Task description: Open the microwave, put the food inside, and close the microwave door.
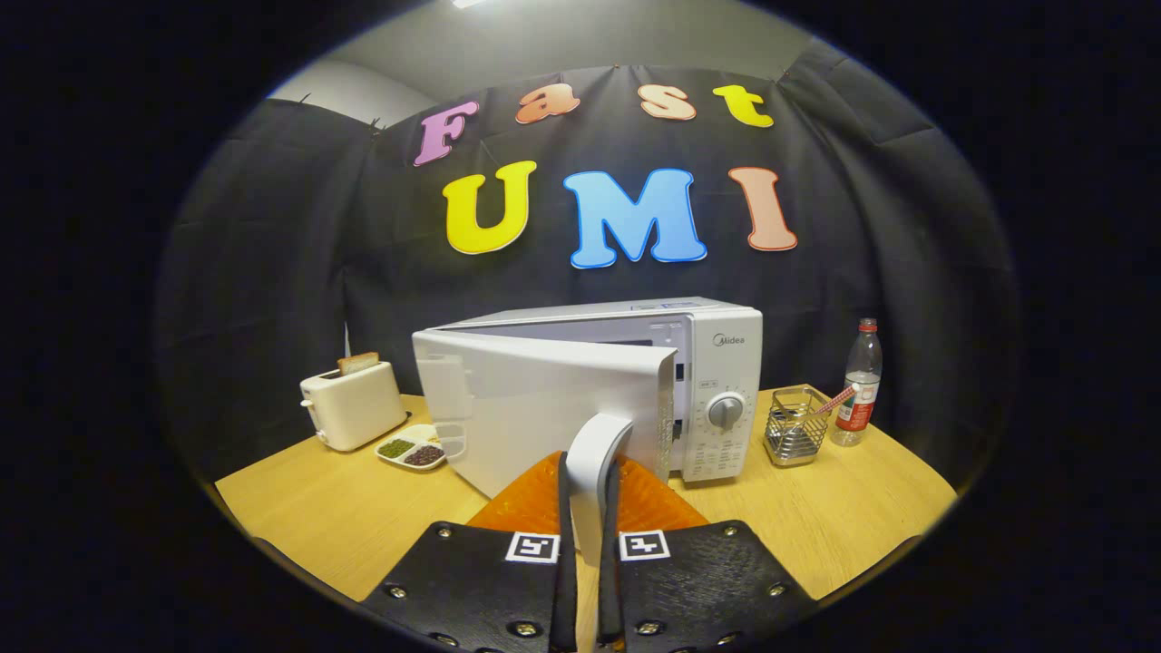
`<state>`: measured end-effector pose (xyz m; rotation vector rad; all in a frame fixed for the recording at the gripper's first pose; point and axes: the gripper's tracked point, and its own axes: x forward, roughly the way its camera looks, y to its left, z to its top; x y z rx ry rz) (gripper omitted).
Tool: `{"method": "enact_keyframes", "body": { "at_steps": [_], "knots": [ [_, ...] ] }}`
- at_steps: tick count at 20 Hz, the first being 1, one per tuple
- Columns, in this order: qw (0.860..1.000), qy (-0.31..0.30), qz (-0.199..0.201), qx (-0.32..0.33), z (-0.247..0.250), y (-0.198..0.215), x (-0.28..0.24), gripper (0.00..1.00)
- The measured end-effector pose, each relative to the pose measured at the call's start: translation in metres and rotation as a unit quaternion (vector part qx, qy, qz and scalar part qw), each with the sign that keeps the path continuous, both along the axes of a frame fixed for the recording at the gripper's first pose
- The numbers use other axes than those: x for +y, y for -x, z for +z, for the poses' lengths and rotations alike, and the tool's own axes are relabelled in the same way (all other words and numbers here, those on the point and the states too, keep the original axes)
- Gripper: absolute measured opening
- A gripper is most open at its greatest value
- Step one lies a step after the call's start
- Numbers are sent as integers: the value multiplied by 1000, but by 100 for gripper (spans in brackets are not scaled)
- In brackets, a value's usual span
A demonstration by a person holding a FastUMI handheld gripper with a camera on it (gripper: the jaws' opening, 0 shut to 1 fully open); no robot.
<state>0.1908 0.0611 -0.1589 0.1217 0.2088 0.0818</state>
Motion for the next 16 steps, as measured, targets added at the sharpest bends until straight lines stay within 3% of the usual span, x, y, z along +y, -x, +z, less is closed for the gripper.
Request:
{"method": "enact_keyframes", "body": {
  "at_steps": [6,13,16],
  "knots": [
    [998,-25,52,7,3,38,55,10],
    [996,-27,86,-12,7,73,129,9],
    [997,-3,72,-26,7,82,153,9]
  ]
}}
